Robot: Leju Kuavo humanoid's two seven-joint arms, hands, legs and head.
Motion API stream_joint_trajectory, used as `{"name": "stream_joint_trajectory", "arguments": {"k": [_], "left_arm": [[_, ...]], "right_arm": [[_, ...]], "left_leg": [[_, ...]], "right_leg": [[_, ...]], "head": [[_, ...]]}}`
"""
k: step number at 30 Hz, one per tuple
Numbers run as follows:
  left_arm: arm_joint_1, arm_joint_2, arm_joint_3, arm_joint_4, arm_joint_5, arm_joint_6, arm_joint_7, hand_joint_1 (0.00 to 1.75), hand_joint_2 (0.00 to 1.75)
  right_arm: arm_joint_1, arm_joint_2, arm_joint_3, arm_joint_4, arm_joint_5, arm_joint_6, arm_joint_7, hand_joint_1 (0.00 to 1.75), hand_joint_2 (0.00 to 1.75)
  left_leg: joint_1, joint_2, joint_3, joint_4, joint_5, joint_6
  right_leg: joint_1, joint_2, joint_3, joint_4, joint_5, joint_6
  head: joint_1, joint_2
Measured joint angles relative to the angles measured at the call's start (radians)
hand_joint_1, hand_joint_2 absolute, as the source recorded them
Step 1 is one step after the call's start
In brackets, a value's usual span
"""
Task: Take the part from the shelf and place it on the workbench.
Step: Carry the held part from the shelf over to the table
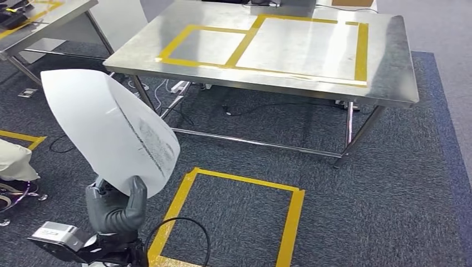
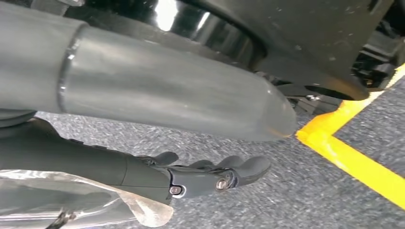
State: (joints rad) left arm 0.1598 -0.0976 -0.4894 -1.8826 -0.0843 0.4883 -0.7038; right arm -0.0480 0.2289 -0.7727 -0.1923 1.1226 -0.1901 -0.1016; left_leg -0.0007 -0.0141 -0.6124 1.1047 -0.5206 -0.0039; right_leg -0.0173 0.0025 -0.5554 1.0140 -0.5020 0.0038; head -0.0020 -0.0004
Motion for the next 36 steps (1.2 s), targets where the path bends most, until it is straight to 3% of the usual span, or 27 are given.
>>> {"name": "stream_joint_trajectory", "arguments": {"k": [2,3,4,5,7,8,10,14,15,17,18,19,20,21,23,24,29,31,33,34,35,36], "left_arm": [[0.001,0.001,0.000,0.000,0.003,-0.001,0.000,1.75,1.75],[0.002,0.001,0.000,0.000,0.004,-0.002,0.000,1.75,1.75],[0.003,0.002,0.000,0.000,0.004,-0.003,0.000,1.75,1.75],[0.003,0.002,0.000,0.000,0.004,-0.004,0.000,1.75,1.75],[0.003,0.003,0.001,-0.001,0.005,-0.011,0.000,1.75,1.75],[0.003,0.002,0.001,-0.002,0.005,-0.015,0.000,1.75,1.75],[0.003,0.002,0.001,-0.003,0.006,-0.020,0.000,1.75,1.75],[0.004,-0.001,0.003,-0.007,0.007,-0.027,0.000,1.75,1.75],[0.004,-0.002,0.004,-0.008,0.007,-0.030,0.000,1.75,1.75],[0.004,-0.003,0.003,-0.009,0.007,-0.033,0.000,1.75,1.75],[0.004,-0.003,0.003,-0.009,0.007,-0.034,0.000,1.75,1.75],[0.005,-0.003,0.004,-0.009,0.008,-0.035,0.000,1.75,1.75],[0.005,-0.003,0.004,-0.009,0.008,-0.035,0.000,1.75,1.75],[0.005,-0.003,0.004,-0.009,0.009,-0.036,0.000,1.75,1.75],[0.005,-0.004,0.004,-0.009,0.011,-0.037,0.000,1.75,1.75],[0.005,-0.004,0.005,-0.009,0.012,-0.038,0.000,1.75,1.75],[0.005,-0.005,0.007,-0.011,0.015,-0.043,0.000,1.75,1.75],[0.005,-0.005,0.008,-0.012,0.015,-0.044,0.000,1.75,1.75],[0.006,-0.004,0.008,-0.013,0.015,-0.044,0.000,1.75,1.75],[0.007,-0.004,0.008,-0.013,0.015,-0.044,0.000,1.75,1.75],[0.008,-0.004,0.008,-0.013,0.016,-0.044,0.000,1.75,1.75],[0.008,-0.003,0.008,-0.013,0.016,-0.043,0.000,1.75,1.75]], "right_arm": [[0.000,0.000,-0.001,0.000,0.000,0.000,0.001,0.00,0.00],[0.000,0.000,-0.001,0.000,0.000,0.000,0.001,0.00,0.00],[0.000,0.000,-0.002,0.000,0.000,0.001,0.002,0.00,0.00],[0.000,0.000,-0.002,0.000,0.000,0.001,0.002,0.00,0.00],[0.000,0.000,-0.003,0.000,0.001,0.002,0.002,0.00,0.00],[0.000,0.000,-0.003,0.000,0.002,0.002,0.001,0.00,0.00],[-0.002,0.001,-0.003,0.000,0.002,0.002,0.001,0.00,0.00],[-0.004,0.001,-0.003,0.000,0.003,0.002,0.000,0.00,0.00],[-0.004,0.001,-0.003,0.000,0.003,0.002,0.000,0.00,0.00],[-0.003,0.001,-0.004,0.000,0.003,0.002,0.000,0.00,0.00],[-0.002,0.001,-0.004,0.000,0.003,0.002,0.000,0.00,0.00],[-0.001,0.001,-0.004,0.000,0.004,0.002,0.000,0.00,0.00],[-0.001,0.000,-0.005,0.000,0.004,0.002,0.000,0.00,0.00],[-0.001,0.000,-0.005,0.000,0.004,0.003,0.000,0.00,0.00],[-0.001,0.000,-0.005,0.000,0.004,0.003,0.000,0.00,0.00],[-0.002,0.001,-0.005,0.000,0.004,0.004,0.000,0.00,0.00],[0.000,0.001,-0.007,0.000,0.002,0.005,0.001,0.00,0.00],[-0.001,0.001,-0.009,0.000,0.002,0.005,0.001,0.00,0.00],[-0.002,0.001,-0.012,0.000,0.002,0.005,0.001,0.00,0.00],[-0.001,0.001,-0.013,0.000,0.002,0.005,0.001,0.00,0.00],[-0.001,0.001,-0.014,0.000,0.002,0.005,0.001,0.00,0.00],[-0.001,0.001,-0.015,0.000,0.002,0.005,0.001,0.00,0.00]], "left_leg": [[0.002,0.001,-0.063,0.135,-0.058,-0.007],[0.003,0.002,-0.089,0.186,-0.072,-0.009],[0.004,0.002,-0.101,0.204,-0.067,-0.009],[0.005,0.002,-0.093,0.182,-0.042,-0.007],[0.004,0.003,-0.037,0.057,0.032,0.002],[0.002,0.005,-0.007,-0.007,0.055,0.007],[-0.003,0.008,0.020,-0.068,0.061,0.014],[0.002,0.007,0.030,-0.089,0.058,0.033],[0.004,0.007,0.034,-0.094,0.058,0.039],[0.003,0.007,0.037,-0.095,0.054,0.046],[0.002,0.007,0.038,-0.095,0.052,0.048],[0.002,0.006,0.040,-0.094,0.049,0.048],[0.002,0.005,0.044,-0.094,0.046,0.048],[0.002,0.003,0.050,-0.093,0.041,0.046],[0.000,0.001,0.059,-0.090,0.030,0.038],[-0.002,0.001,0.060,-0.087,0.027,0.034],[-0.003,0.002,0.058,-0.069,0.006,0.010],[0.000,0.004,0.016,0.025,-0.041,0.000],[0.004,0.004,-0.055,0.161,-0.090,-0.007],[0.005,0.005,-0.079,0.199,-0.093,-0.009],[0.006,0.005,-0.085,0.199,-0.075,-0.008],[0.007,0.005,-0.073,0.160,-0.038,-0.006]], "right_leg": [[0.000,-0.005,0.004,0.000,-0.004,-0.007],[0.001,-0.006,0.006,0.000,-0.006,-0.008],[0.001,-0.007,0.009,0.000,-0.008,-0.008],[0.001,-0.007,0.013,0.000,-0.011,-0.007],[0.001,-0.007,0.022,0.000,-0.017,-0.003],[0.003,-0.007,0.025,0.001,-0.021,0.001],[0.005,-0.008,0.026,0.000,-0.026,0.010],[0.005,-0.009,0.017,0.019,-0.047,0.031],[0.005,-0.007,-0.004,0.061,-0.069,0.034],[0.005,-0.005,-0.077,0.193,-0.123,0.038],[0.005,-0.005,-0.113,0.251,-0.138,0.040],[0.005,-0.004,-0.136,0.278,-0.134,0.041],[0.005,-0.005,-0.139,0.266,-0.109,0.041],[0.005,-0.005,-0.122,0.216,-0.068,0.040],[0.005,-0.004,-0.065,0.081,0.004,0.037],[0.005,-0.003,-0.043,0.036,0.017,0.033],[0.003,-0.001,-0.017,0.002,0.007,0.008],[0.000,-0.004,-0.006,-0.001,0.003,-0.003],[0.000,-0.006,0.002,-0.001,-0.004,-0.008],[0.001,-0.006,0.007,-0.001,-0.008,-0.008],[0.001,-0.006,0.013,-0.001,-0.012,-0.008],[0.001,-0.005,0.020,-0.001,-0.016,-0.006]], "head": [[-0.002,0.000],[-0.002,0.000],[-0.002,0.000],[-0.002,0.000],[-0.002,0.000],[-0.002,0.000],[-0.001,0.000],[0.003,0.000],[0.005,0.000],[0.008,0.000],[0.008,0.000],[0.008,0.000],[0.009,0.000],[0.009,0.000],[0.009,0.000],[0.008,0.000],[0.003,0.000],[-0.001,0.000],[-0.003,0.000],[-0.003,0.000],[-0.003,0.000],[-0.003,0.000]]}}
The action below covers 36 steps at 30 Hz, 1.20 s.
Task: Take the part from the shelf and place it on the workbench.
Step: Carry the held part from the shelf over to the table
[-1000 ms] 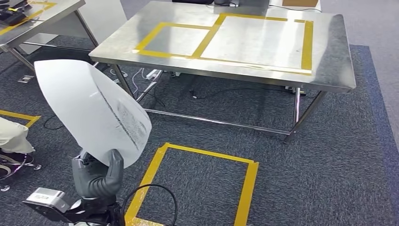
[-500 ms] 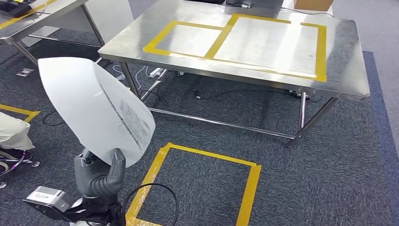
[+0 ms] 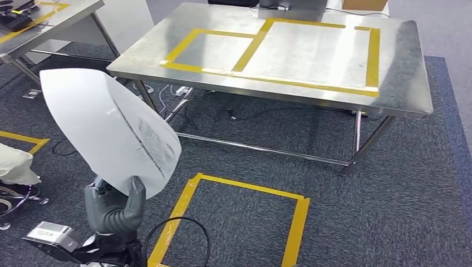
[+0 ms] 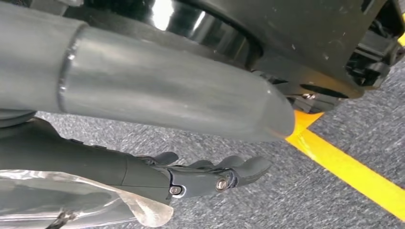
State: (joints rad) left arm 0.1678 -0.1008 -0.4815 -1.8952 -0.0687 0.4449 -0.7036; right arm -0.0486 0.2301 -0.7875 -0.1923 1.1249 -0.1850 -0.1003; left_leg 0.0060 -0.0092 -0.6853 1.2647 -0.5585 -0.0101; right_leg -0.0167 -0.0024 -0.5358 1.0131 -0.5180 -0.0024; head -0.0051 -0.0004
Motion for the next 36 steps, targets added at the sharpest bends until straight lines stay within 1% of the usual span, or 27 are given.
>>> {"name": "stream_joint_trajectory", "arguments": {"k": [1,2,3,4,6,8,9,10,12,13,14,15,17,18,19,20,23,24,25,27,28,29,30,32,33,34,36], "left_arm": [[0.000,0.000,0.000,0.000,0.000,0.000,0.000,1.75,1.75],[0.000,0.000,0.000,0.000,0.000,-0.001,0.000,1.75,1.75],[0.000,0.000,0.000,-0.001,0.000,-0.001,0.000,1.75,1.75],[0.000,0.000,0.000,-0.001,0.001,-0.001,0.000,1.75,1.75],[0.001,-0.001,0.001,-0.002,0.003,-0.002,0.001,1.75,1.75],[0.003,-0.003,0.002,-0.003,0.005,-0.006,0.000,1.75,1.75],[0.002,-0.004,0.002,-0.003,0.006,-0.008,0.000,1.75,1.75],[0.002,-0.006,0.002,-0.003,0.006,-0.010,0.000,1.75,1.75],[0.002,-0.008,0.002,-0.003,0.006,-0.013,0.000,1.75,1.75],[0.003,-0.008,0.002,-0.003,0.006,-0.015,0.000,1.75,1.75],[0.003,-0.008,0.002,-0.003,0.006,-0.017,0.000,1.75,1.75],[0.003,-0.008,0.002,-0.003,0.006,-0.019,0.000,1.75,1.75],[0.003,-0.008,0.002,-0.003,0.006,-0.024,0.000,1.75,1.75],[0.002,-0.008,0.002,-0.003,0.006,-0.026,0.000,1.75,1.75],[0.002,-0.009,0.001,-0.003,0.006,-0.028,0.000,1.75,1.75],[0.001,-0.010,0.001,-0.002,0.006,-0.031,0.001,1.75,1.75],[-0.006,-0.015,-0.002,0.000,0.005,-0.043,0.001,1.75,1.75],[-0.011,-0.017,-0.003,0.002,0.003,-0.047,0.001,1.75,1.75],[-0.016,-0.019,-0.004,0.004,0.001,-0.050,0.001,1.75,1.75],[-0.023,-0.021,-0.006,0.011,-0.002,-0.057,0.001,1.75,1.75],[-0.023,-0.022,-0.006,0.015,-0.002,-0.058,0.001,1.75,1.75],[-0.023,-0.023,-0.007,0.018,-0.002,-0.059,0.001,1.75,1.75],[-0.024,-0.024,-0.007,0.021,-0.003,-0.059,0.001,1.75,1.75],[-0.025,-0.026,-0.007,0.025,-0.003,-0.059,0.001,1.75,1.75],[-0.027,-0.027,-0.007,0.026,-0.002,-0.058,0.001,1.75,1.75],[-0.029,-0.028,-0.008,0.027,-0.002,-0.056,0.001,1.75,1.75],[-0.030,-0.029,-0.008,0.028,-0.001,-0.050,0.001,1.75,1.75]], "right_arm": [[0.000,0.000,-0.001,0.000,0.000,0.000,0.000,0.00,0.00],[0.000,0.000,-0.001,0.000,0.000,0.000,0.000,0.00,0.00],[0.000,0.000,-0.002,0.000,0.000,0.001,0.000,0.00,0.00],[-0.001,0.001,-0.002,0.000,-0.001,0.001,0.000,0.00,0.00],[-0.003,0.001,-0.003,0.000,-0.002,0.003,0.001,0.00,0.00],[-0.004,0.001,-0.004,0.000,-0.003,0.005,0.002,0.00,0.00],[-0.004,0.001,-0.005,0.000,-0.003,0.005,0.003,0.00,0.00],[-0.004,0.001,-0.006,0.000,-0.004,0.005,0.003,0.00,0.00],[-0.002,0.001,-0.007,0.000,-0.006,0.005,0.004,0.00,0.00],[-0.001,0.001,-0.007,0.000,-0.007,0.005,0.005,0.00,0.00],[0.001,0.000,-0.008,0.000,-0.009,0.006,0.006,0.00,0.00],[0.001,0.000,-0.008,0.000,-0.011,0.006,0.008,0.00,0.00],[0.001,0.000,-0.010,0.000,-0.014,0.008,0.009,0.00,0.00],[0.000,0.000,-0.011,0.000,-0.015,0.009,0.010,0.00,0.00],[0.000,0.000,-0.012,0.000,-0.017,0.010,0.010,0.00,0.00],[0.000,0.001,-0.014,0.000,-0.019,0.011,0.011,0.00,0.00],[0.002,0.001,-0.022,0.000,-0.024,0.011,0.008,0.00,0.00],[0.001,0.001,-0.025,0.000,-0.025,0.015,0.004,0.00,0.00],[0.001,0.000,-0.028,0.000,-0.025,0.022,-0.002,0.00,0.00],[0.001,-0.004,-0.031,0.000,-0.023,0.043,-0.014,0.00,0.00],[0.002,-0.007,-0.032,0.000,-0.022,0.051,-0.017,0.00,0.00],[0.005,-0.010,-0.033,0.000,-0.021,0.056,-0.019,0.00,0.00],[0.007,-0.012,-0.033,0.000,-0.020,0.058,-0.020,0.00,0.00],[0.010,-0.015,-0.033,0.000,-0.019,0.062,-0.020,0.00,0.00],[0.010,-0.015,-0.033,0.000,-0.017,0.064,-0.020,0.00,0.00],[0.009,-0.016,-0.033,0.000,-0.015,0.065,-0.020,0.00,0.00],[0.009,-0.018,-0.033,0.000,-0.012,0.066,-0.019,0.00,0.00]], "left_leg": [[0.000,0.001,0.026,-0.068,0.046,0.004],[-0.002,0.002,0.052,-0.133,0.079,0.008],[-0.004,0.003,0.074,-0.188,0.097,0.012],[-0.007,0.003,0.085,-0.219,0.101,0.016],[-0.009,0.002,0.089,-0.235,0.092,0.023],[-0.005,0.002,0.097,-0.245,0.092,0.033],[-0.002,0.002,0.103,-0.251,0.092,0.038],[-0.001,0.003,0.108,-0.255,0.091,0.043],[-0.002,0.004,0.112,-0.255,0.086,0.050],[-0.003,0.003,0.114,-0.255,0.082,0.051],[-0.003,0.002,0.119,-0.254,0.079,0.052],[-0.003,0.001,0.125,-0.254,0.074,0.051],[-0.004,-0.001,0.142,-0.254,0.061,0.045],[-0.006,-0.001,0.148,-0.251,0.054,0.041],[-0.007,-0.001,0.151,-0.250,0.050,0.036],[-0.009,-0.001,0.152,-0.250,0.047,0.031],[-0.009,0.000,0.155,-0.246,0.036,0.017],[-0.008,0.001,0.147,-0.223,0.022,0.012],[-0.007,0.001,0.128,-0.178,-0.001,0.006],[-0.003,0.002,0.059,-0.041,-0.053,-0.002],[-0.001,0.002,0.026,0.014,-0.065,-0.004],[0.000,0.002,0.007,0.037,-0.057,-0.005],[0.001,0.002,0.006,0.020,-0.028,-0.004],[0.001,0.003,0.045,-0.099,0.060,0.002],[-0.001,0.003,0.068,-0.158,0.088,0.007],[-0.004,0.004,0.085,-0.202,0.099,0.012],[-0.009,0.004,0.094,-0.230,0.087,0.019]], "right_leg": [[0.000,0.001,0.007,0.000,-0.005,0.002],[0.001,0.001,0.011,0.000,-0.010,0.005],[0.002,0.001,0.013,0.000,-0.014,0.010],[0.003,0.001,0.013,0.000,-0.017,0.016],[0.004,-0.001,0.014,-0.005,-0.019,0.029],[0.004,-0.002,0.013,0.003,-0.030,0.039],[0.004,-0.001,0.000,0.031,-0.045,0.043],[0.004,0.000,-0.028,0.082,-0.069,0.045],[0.004,0.001,-0.109,0.218,-0.115,0.049],[0.004,0.001,-0.143,0.264,-0.120,0.050],[0.004,0.001,-0.160,0.275,-0.106,0.051],[0.004,0.001,-0.156,0.247,-0.072,0.050],[0.004,0.001,-0.107,0.119,0.010,0.046],[0.005,0.001,-0.080,0.060,0.032,0.043],[0.006,0.002,-0.060,0.023,0.040,0.038],[0.007,0.003,-0.051,0.011,0.033,0.034],[0.004,0.003,-0.040,0.002,0.029,0.018],[0.001,0.002,-0.035,-0.002,0.028,0.012],[-0.001,0.001,-0.028,-0.005,0.025,0.007],[-0.001,0.000,-0.019,-0.006,0.018,0.000],[-0.001,0.000,-0.015,-0.006,0.014,0.000],[-0.001,0.001,-0.009,-0.006,0.010,0.000],[-0.001,0.002,-0.002,-0.006,0.005,0.001],[-0.001,0.005,0.011,-0.007,-0.007,0.006],[0.001,0.006,0.016,-0.006,-0.013,0.010],[0.002,0.006,0.017,-0.006,-0.017,0.016],[0.004,0.004,0.020,-0.009,-0.020,0.028]], "head": [[0.000,0.000],[0.000,0.000],[0.000,0.000],[0.001,0.000],[0.002,0.000],[0.005,0.000],[0.007,0.000],[0.009,0.000],[0.011,0.000],[0.011,0.000],[0.012,0.000],[0.012,0.000],[0.012,0.000],[0.011,0.000],[0.010,0.000],[0.009,0.000],[0.007,0.000],[0.004,0.000],[0.002,0.000],[-0.002,0.000],[-0.002,0.000],[-0.002,0.000],[-0.002,0.000],[-0.002,0.000],[-0.002,0.000],[-0.001,0.000],[0.001,0.000]]}}
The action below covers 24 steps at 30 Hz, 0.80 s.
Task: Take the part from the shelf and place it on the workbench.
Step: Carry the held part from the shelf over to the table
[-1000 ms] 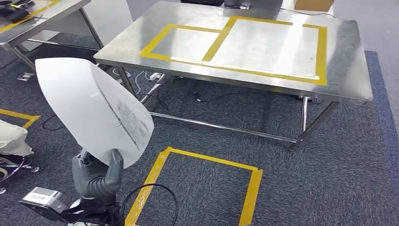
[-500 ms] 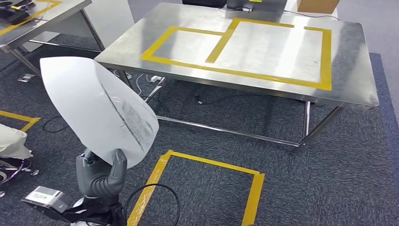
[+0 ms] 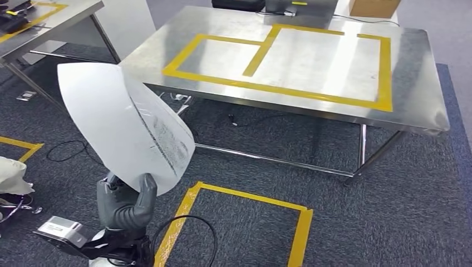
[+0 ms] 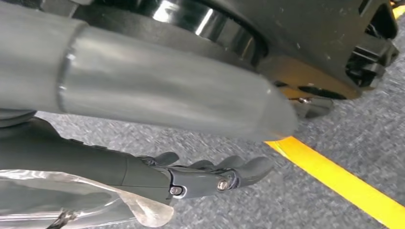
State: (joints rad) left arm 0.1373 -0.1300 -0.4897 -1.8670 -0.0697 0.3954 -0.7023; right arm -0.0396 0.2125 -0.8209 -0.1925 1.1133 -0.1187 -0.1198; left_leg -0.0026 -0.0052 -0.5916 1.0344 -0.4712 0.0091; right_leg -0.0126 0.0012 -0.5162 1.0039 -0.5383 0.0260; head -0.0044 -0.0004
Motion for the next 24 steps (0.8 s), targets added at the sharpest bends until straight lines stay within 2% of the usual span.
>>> {"name": "stream_joint_trajectory", "arguments": {"k": [2,3,4,5,7,8,9,10,11,12,13,14,18,19,22,24], "left_arm": [[0.002,-0.001,-0.001,0.000,0.001,0.007,0.000,1.75,1.75],[0.002,-0.001,-0.003,0.000,0.001,0.009,0.000,1.75,1.75],[0.002,-0.001,-0.004,0.000,0.001,0.009,-0.001,1.75,1.75],[0.002,-0.001,-0.006,0.000,0.002,0.009,-0.001,1.75,1.75],[0.003,-0.001,-0.007,0.000,0.005,0.010,-0.001,1.75,1.75],[0.003,-0.001,-0.007,0.000,0.007,0.010,-0.001,1.75,1.75],[0.004,0.000,-0.007,0.000,0.009,0.010,-0.001,1.75,1.75],[0.004,0.000,-0.007,0.000,0.010,0.011,-0.001,1.75,1.75],[0.004,0.000,-0.007,0.000,0.010,0.011,-0.001,1.75,1.75],[0.004,0.000,-0.007,0.000,0.010,0.011,-0.001,1.75,1.75],[0.004,0.000,-0.007,0.000,0.010,0.011,-0.001,1.75,1.75],[0.004,0.000,-0.008,0.000,0.010,0.011,-0.001,1.75,1.75],[0.003,0.000,-0.009,0.000,0.011,0.011,0.000,1.75,1.75],[0.003,0.000,-0.009,0.000,0.011,0.011,-0.001,1.75,1.75],[0.004,0.002,-0.009,0.000,0.011,0.011,-0.001,1.75,1.75],[0.005,0.003,-0.009,0.000,0.011,0.011,-0.001,1.75,1.75]], "right_arm": [[-0.001,-0.002,0.000,-0.001,0.004,0.000,0.000,0.00,0.00],[-0.002,-0.003,0.000,-0.001,0.006,0.000,0.000,0.00,0.00],[-0.003,-0.005,0.000,-0.001,0.007,0.000,0.000,0.00,0.00],[-0.003,-0.006,0.000,-0.001,0.008,0.000,0.000,0.00,0.00],[-0.002,-0.009,0.000,-0.001,0.009,0.000,0.001,0.00,0.00],[-0.001,-0.010,0.000,-0.001,0.010,0.000,0.001,0.00,0.00],[0.001,-0.011,0.000,-0.001,0.010,0.000,0.002,0.00,0.00],[0.003,-0.012,0.000,-0.001,0.011,0.000,0.002,0.00,0.00],[0.003,-0.013,0.000,-0.001,0.011,0.000,0.002,0.00,0.00],[0.003,-0.015,0.000,-0.001,0.011,0.001,0.002,0.00,0.00],[0.002,-0.016,0.000,-0.001,0.011,0.001,0.002,0.00,0.00],[0.001,-0.016,0.000,-0.001,0.011,0.001,0.003,0.00,0.00],[0.003,-0.017,0.000,-0.001,0.009,0.001,0.004,0.00,0.00],[0.002,-0.017,0.000,-0.001,0.009,0.001,0.004,0.00,0.00],[0.002,-0.017,0.000,-0.001,0.009,0.002,0.004,0.00,0.00],[0.002,-0.017,0.000,-0.001,0.009,0.002,0.004,0.00,0.00]], "left_leg": [[0.004,-0.001,0.007,-0.013,-0.004,0.009],[0.006,-0.001,0.014,-0.018,-0.005,0.015],[0.009,0.000,0.021,-0.023,-0.007,0.021],[0.009,0.001,0.025,-0.025,-0.010,0.025],[0.007,0.001,0.032,-0.025,-0.019,0.031],[0.007,0.000,0.037,-0.025,-0.024,0.032],[0.006,-0.002,0.045,-0.025,-0.030,0.032],[0.006,-0.003,0.056,-0.025,-0.037,0.031],[0.006,-0.004,0.067,-0.025,-0.045,0.028],[0.004,-0.005,0.075,-0.024,-0.054,0.024],[0.003,-0.005,0.080,-0.023,-0.062,0.019],[0.001,-0.005,0.082,-0.022,-0.067,0.015],[0.001,-0.003,0.085,-0.009,-0.086,-0.005],[0.002,-0.003,0.071,0.025,-0.102,-0.011],[0.007,-0.002,-0.018,0.189,-0.166,-0.023],[0.008,-0.002,-0.040,0.226,-0.179,-0.025]], "right_leg": [[0.000,-0.002,0.001,-0.001,-0.006,0.012],[0.000,-0.003,-0.007,0.016,-0.017,0.016],[0.000,-0.002,-0.028,0.057,-0.035,0.019],[0.000,-0.002,-0.063,0.117,-0.058,0.021],[0.000,-0.002,-0.152,0.252,-0.094,0.024],[0.000,-0.002,-0.182,0.286,-0.089,0.024],[0.000,-0.002,-0.193,0.282,-0.065,0.024],[0.000,-0.002,-0.183,0.238,-0.022,0.023],[0.000,-0.002,-0.160,0.169,0.026,0.020],[0.002,-0.002,-0.131,0.105,0.059,0.017],[0.003,-0.002,-0.106,0.055,0.074,0.012],[0.004,-0.002,-0.090,0.030,0.074,0.007],[0.001,-0.001,-0.070,0.014,0.054,-0.016],[-0.002,-0.002,-0.063,0.012,0.051,-0.021],[-0.003,-0.003,-0.049,0.010,0.039,-0.030],[-0.003,-0.003,-0.046,0.010,0.036,-0.031]], "head": [[0.003,0.000],[0.004,0.000],[0.007,0.000],[0.009,0.000],[0.011,0.000],[0.011,0.000],[0.012,0.000],[0.012,0.000],[0.013,0.000],[0.013,0.000],[0.013,0.000],[0.012,0.000],[0.007,0.000],[0.005,0.000],[0.003,0.000],[0.003,0.000]]}}
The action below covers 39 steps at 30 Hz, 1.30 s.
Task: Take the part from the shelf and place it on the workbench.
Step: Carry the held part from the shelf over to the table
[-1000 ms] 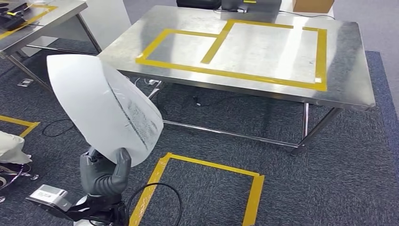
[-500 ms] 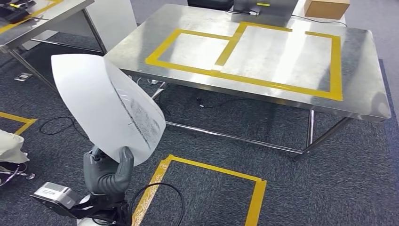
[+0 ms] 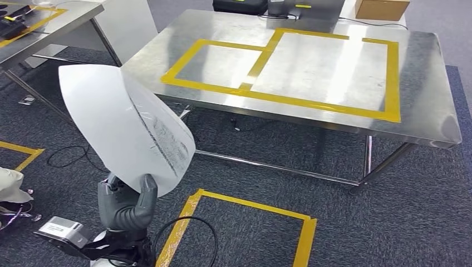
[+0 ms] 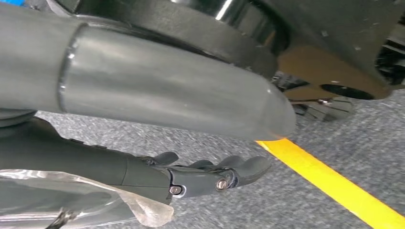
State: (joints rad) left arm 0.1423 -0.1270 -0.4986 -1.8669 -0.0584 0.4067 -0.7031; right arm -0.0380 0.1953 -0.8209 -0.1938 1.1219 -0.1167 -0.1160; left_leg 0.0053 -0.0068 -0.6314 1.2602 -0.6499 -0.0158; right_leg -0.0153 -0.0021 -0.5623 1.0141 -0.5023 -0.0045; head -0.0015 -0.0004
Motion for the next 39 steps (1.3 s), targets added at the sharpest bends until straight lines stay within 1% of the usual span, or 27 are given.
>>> {"name": "stream_joint_trajectory", "arguments": {"k": [1,2,5,6,9,10,11,13,14,15,16,18,19,20,22,24,25,26,27,29,30,31,33,34,35,36,39], "left_arm": [[0.000,0.000,0.000,0.000,0.000,0.000,0.000,1.75,1.75],[0.001,0.001,0.000,0.000,0.001,0.000,0.000,1.75,1.75],[0.003,0.005,-0.001,0.001,0.006,-0.001,0.000,1.75,1.75],[0.003,0.005,-0.001,0.002,0.007,-0.001,0.001,1.75,1.75],[0.005,0.004,-0.003,0.002,0.007,-0.002,0.001,1.75,1.75],[0.004,0.004,-0.004,0.002,0.007,-0.002,0.000,1.75,1.75],[0.004,0.003,-0.006,0.002,0.007,-0.002,0.000,1.75,1.75],[0.003,0.003,-0.009,0.002,0.007,-0.002,0.000,1.75,1.75],[0.004,0.004,-0.010,0.002,0.007,-0.002,0.000,1.75,1.75],[0.004,0.004,-0.010,0.002,0.007,-0.002,0.000,1.75,1.75],[0.004,0.004,-0.011,0.002,0.007,-0.002,0.000,1.75,1.75],[0.004,0.005,-0.012,0.002,0.007,-0.002,0.000,1.75,1.75],[0.003,0.005,-0.012,0.002,0.007,-0.002,0.000,1.75,1.75],[0.003,0.005,-0.012,0.002,0.007,-0.002,0.000,1.75,1.75],[0.002,0.006,-0.013,0.002,0.006,-0.002,0.001,1.75,1.75],[0.002,0.006,-0.013,0.002,0.006,-0.002,0.001,1.75,1.75],[0.001,0.006,-0.013,0.002,0.006,-0.002,0.001,1.75,1.75],[0.000,0.007,-0.013,0.002,0.006,-0.002,0.000,1.75,1.75],[0.000,0.008,-0.013,0.002,0.005,-0.002,0.000,1.75,1.75],[0.001,0.010,-0.013,0.002,0.005,-0.002,0.000,1.75,1.75],[0.002,0.011,-0.013,0.002,0.005,-0.002,0.000,1.75,1.75],[0.003,0.012,-0.013,0.002,0.005,-0.002,0.000,1.75,1.75],[0.004,0.013,-0.014,0.002,0.004,-0.002,0.000,1.75,1.75],[0.004,0.013,-0.014,0.003,0.004,-0.002,0.000,1.75,1.75],[0.003,0.013,-0.014,0.003,0.004,-0.002,0.000,1.75,1.75],[0.004,0.013,-0.014,0.004,0.004,-0.002,0.000,1.75,1.75],[0.004,0.012,-0.015,0.004,0.003,-0.003,0.001,1.75,1.75]], "right_arm": [[0.000,0.000,0.000,0.000,0.000,0.000,0.000,0.00,0.00],[0.001,0.000,0.000,0.000,0.000,0.000,0.000,0.00,0.00],[0.002,0.000,0.000,0.000,0.002,0.000,0.000,0.00,0.00],[0.001,0.000,0.000,0.000,0.003,0.000,0.000,0.00,0.00],[-0.002,-0.001,0.000,0.000,0.003,-0.001,-0.002,0.00,0.00],[-0.004,-0.001,0.000,0.000,0.003,-0.001,-0.003,0.00,0.00],[-0.005,-0.001,0.000,0.000,0.003,-0.001,-0.003,0.00,0.00],[-0.004,-0.001,0.000,0.000,0.004,-0.001,-0.004,0.00,0.00],[-0.003,-0.001,0.000,0.000,0.004,-0.001,-0.003,0.00,0.00],[-0.001,-0.001,0.000,0.000,0.004,-0.001,-0.003,0.00,0.00],[0.000,-0.001,0.000,0.000,0.004,-0.001,-0.003,0.00,0.00],[0.002,-0.001,0.000,0.000,0.004,-0.001,-0.003,0.00,0.00],[0.002,-0.002,-0.001,0.000,0.005,-0.001,-0.003,0.00,0.00],[0.002,-0.003,-0.001,0.000,0.005,-0.001,-0.003,0.00,0.00],[0.001,-0.005,-0.001,0.000,0.005,-0.001,-0.003,0.00,0.00],[0.002,-0.005,-0.001,0.000,0.005,-0.001,-0.003,0.00,0.00],[0.002,-0.005,-0.001,0.000,0.005,-0.001,-0.003,0.00,0.00],[0.001,-0.005,-0.002,0.000,0.005,-0.001,-0.003,0.00,0.00],[0.001,-0.005,-0.002,0.000,0.004,-0.001,-0.002,0.00,0.00],[0.001,-0.005,-0.002,0.000,0.003,0.000,-0.001,0.00,0.00],[0.002,-0.005,-0.003,0.000,0.002,0.001,0.001,0.00,0.00],[0.003,-0.005,-0.004,0.000,0.001,0.002,0.003,0.00,0.00],[0.004,-0.005,-0.006,0.000,0.000,0.006,0.008,0.00,0.00],[0.003,-0.005,-0.007,0.000,0.000,0.007,0.010,0.00,0.00],[0.002,-0.005,-0.008,0.000,0.000,0.008,0.011,0.00,0.00],[0.001,-0.005,-0.009,0.000,0.000,0.009,0.012,0.00,0.00],[-0.002,-0.005,-0.012,0.000,0.000,0.011,0.012,0.00,0.00]], "left_leg": [[0.000,0.000,-0.002,0.002,-0.001,0.000],[0.001,0.000,-0.018,0.021,0.004,-0.001],[-0.002,0.002,0.005,-0.137,0.137,0.012],[-0.005,0.002,0.029,-0.209,0.173,0.021],[-0.003,-0.001,0.046,-0.228,0.165,0.040],[-0.001,-0.001,0.053,-0.234,0.164,0.046],[0.000,0.001,0.061,-0.238,0.161,0.052],[-0.002,0.002,0.070,-0.238,0.150,0.060],[-0.004,0.001,0.076,-0.238,0.144,0.062],[-0.006,-0.001,0.085,-0.238,0.136,0.063],[-0.007,-0.003,0.097,-0.238,0.128,0.063],[-0.010,-0.004,0.123,-0.239,0.107,0.061],[-0.012,-0.005,0.132,-0.239,0.098,0.058],[-0.012,-0.005,0.136,-0.240,0.091,0.054],[-0.012,-0.006,0.138,-0.246,0.085,0.044],[-0.010,-0.004,0.145,-0.247,0.077,0.034],[-0.010,-0.003,0.139,-0.227,0.067,0.027],[-0.008,-0.002,0.120,-0.185,0.048,0.021],[-0.006,-0.001,0.086,-0.122,0.026,0.014],[0.002,-0.001,0.001,0.010,-0.008,0.003],[0.006,-0.001,-0.026,0.039,0.001,-0.001],[0.009,-0.001,-0.035,0.028,0.033,-0.004],[0.013,0.001,-0.006,-0.083,0.130,-0.008],[0.012,0.002,0.015,-0.142,0.161,-0.009],[0.010,0.003,0.032,-0.184,0.173,-0.004],[0.007,0.003,0.041,-0.204,0.169,0.002],[0.004,0.001,0.051,-0.221,0.155,0.029]], "right_leg": [[0.000,0.000,0.000,0.000,0.000,0.000],[0.000,0.000,0.005,0.000,-0.004,0.000],[0.003,0.005,0.047,-0.004,-0.046,0.019],[0.003,0.005,0.057,-0.008,-0.058,0.028],[0.002,0.000,0.066,-0.010,-0.069,0.046],[0.003,0.000,0.055,0.016,-0.083,0.050],[0.002,0.000,0.027,0.067,-0.106,0.053],[0.003,0.001,-0.066,0.213,-0.154,0.055],[0.003,0.001,-0.109,0.268,-0.161,0.056],[0.003,0.001,-0.135,0.284,-0.143,0.055],[0.004,0.001,-0.139,0.259,-0.104,0.052],[0.007,0.001,-0.104,0.135,-0.005,0.041],[0.010,0.001,-0.079,0.077,0.024,0.034],[0.012,0.001,-0.061,0.040,0.035,0.029],[0.017,0.002,-0.046,0.018,0.026,0.021],[0.012,0.002,-0.034,0.005,0.022,0.014],[0.008,0.002,-0.024,-0.004,0.020,0.010],[0.004,0.001,-0.013,-0.011,0.017,0.006],[0.003,0.000,-0.004,-0.014,0.011,0.003],[0.001,0.000,0.015,-0.015,-0.004,0.002],[0.000,0.001,0.025,-0.015,-0.013,0.004],[-0.002,0.002,0.038,-0.015,-0.021,0.006],[-0.007,0.005,0.063,-0.015,-0.041,0.017],[-0.007,0.007,0.070,-0.015,-0.051,0.024],[-0.007,0.008,0.073,-0.015,-0.059,0.032],[-0.006,0.008,0.074,-0.018,-0.064,0.040],[-0.008,0.003,0.083,-0.026,-0.071,0.057]], "head": [[0.000,0.000],[0.000,0.000],[0.001,0.000],[0.002,0.000],[0.005,0.000],[0.007,0.000],[0.009,0.000],[0.011,0.000],[0.011,0.000],[0.011,0.000],[0.011,0.000],[0.010,0.000],[0.008,0.000],[0.006,0.000],[0.002,0.000],[0.001,0.000],[0.000,0.000],[-0.001,0.000],[-0.003,0.000],[-0.003,0.000],[-0.003,0.000],[-0.003,0.000],[-0.003,0.000],[-0.005,0.000],[-0.006,0.000],[-0.006,0.000],[0.000,0.000]]}}
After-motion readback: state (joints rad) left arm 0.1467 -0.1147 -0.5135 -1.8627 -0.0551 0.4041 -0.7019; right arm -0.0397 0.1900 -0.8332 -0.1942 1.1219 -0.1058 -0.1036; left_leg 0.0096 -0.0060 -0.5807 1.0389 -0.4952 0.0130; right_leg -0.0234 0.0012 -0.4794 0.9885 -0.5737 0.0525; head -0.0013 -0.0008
